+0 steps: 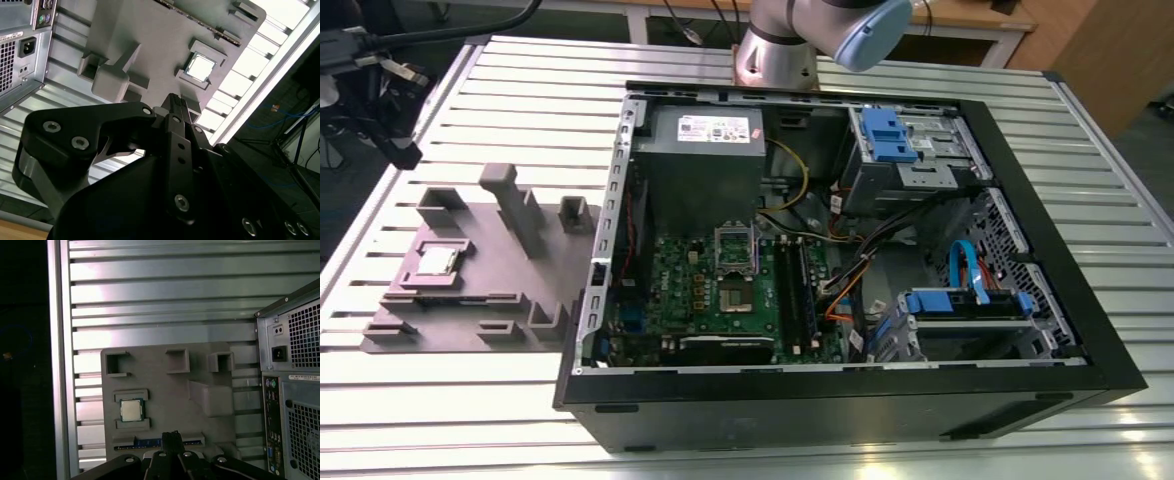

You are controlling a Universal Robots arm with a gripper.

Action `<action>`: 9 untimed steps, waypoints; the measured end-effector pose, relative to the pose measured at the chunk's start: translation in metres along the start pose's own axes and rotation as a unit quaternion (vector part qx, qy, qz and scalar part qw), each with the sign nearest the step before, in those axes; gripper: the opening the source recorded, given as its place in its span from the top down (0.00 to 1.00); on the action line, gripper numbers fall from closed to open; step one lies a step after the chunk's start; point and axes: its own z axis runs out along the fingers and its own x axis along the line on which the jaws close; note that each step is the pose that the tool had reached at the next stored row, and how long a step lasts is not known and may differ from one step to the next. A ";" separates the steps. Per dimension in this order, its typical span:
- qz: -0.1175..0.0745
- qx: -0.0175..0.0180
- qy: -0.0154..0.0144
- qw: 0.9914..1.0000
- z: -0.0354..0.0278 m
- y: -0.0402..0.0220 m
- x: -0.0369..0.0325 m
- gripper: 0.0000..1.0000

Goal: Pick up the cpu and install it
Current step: 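Reach for the cpu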

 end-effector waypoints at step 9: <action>0.000 0.000 0.000 1.000 0.0082 -0.0004 0.0005 0.90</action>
